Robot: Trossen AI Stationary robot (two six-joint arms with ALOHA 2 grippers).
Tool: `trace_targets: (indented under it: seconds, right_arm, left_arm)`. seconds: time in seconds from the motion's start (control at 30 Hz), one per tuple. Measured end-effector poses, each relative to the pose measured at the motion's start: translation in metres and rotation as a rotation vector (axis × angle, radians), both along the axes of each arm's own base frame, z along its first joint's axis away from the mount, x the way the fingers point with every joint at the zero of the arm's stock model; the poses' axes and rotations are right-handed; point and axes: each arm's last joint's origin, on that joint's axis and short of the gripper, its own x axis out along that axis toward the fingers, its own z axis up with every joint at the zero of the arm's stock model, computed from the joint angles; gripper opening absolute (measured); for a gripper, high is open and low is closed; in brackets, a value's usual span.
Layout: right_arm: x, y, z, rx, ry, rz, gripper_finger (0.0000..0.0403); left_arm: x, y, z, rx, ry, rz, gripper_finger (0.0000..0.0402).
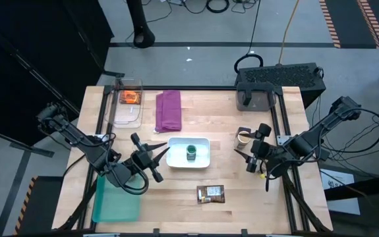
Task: Sort spices by type
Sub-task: Put the top brown seasoning bottle into the blue bin
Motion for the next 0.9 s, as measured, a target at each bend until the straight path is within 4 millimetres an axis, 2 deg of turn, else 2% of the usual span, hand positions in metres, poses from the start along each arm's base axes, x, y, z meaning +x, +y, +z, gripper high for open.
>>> trace_targets:
  seconds: [0.2,0.4,0.47,0.63,0.73,0.8,0.9]
  right_arm:
    - [0.000,0.000,0.000,0.035,-0.017,-0.014,0.0281]
    - [0.002,-0.005,0.003,0.015,-0.019,-0.027,0.0281]
    - [0.002,-0.008,0.009,0.010,-0.030,-0.028,0.0281]
    - [-0.006,-0.016,0.045,0.047,-0.119,-0.020,0.0281]
    - [-0.014,-0.022,0.058,0.133,-0.174,-0.052,0.0281]
    - [-0.019,-0.028,0.062,0.233,-0.204,-0.086,0.0281]
    - [-0.020,-0.032,0.057,0.334,-0.166,-0.098,0.0281]
  left_arm:
    - [0.000,0.000,0.000,-0.005,-0.003,0.000,0.0086]
    - [0.000,0.000,-0.005,-0.106,-0.028,-0.023,0.0086]
    - [0.000,-0.001,-0.005,-0.163,-0.045,-0.058,0.0086]
    - [0.001,-0.003,-0.005,-0.243,-0.077,-0.091,0.0086]
    - [0.002,0.000,-0.004,-0.250,-0.089,-0.084,0.0086]
    - [0.005,0.004,-0.003,-0.258,-0.098,-0.078,0.0086]
    - [0.012,0.013,-0.003,-0.268,-0.087,-0.090,0.0086]
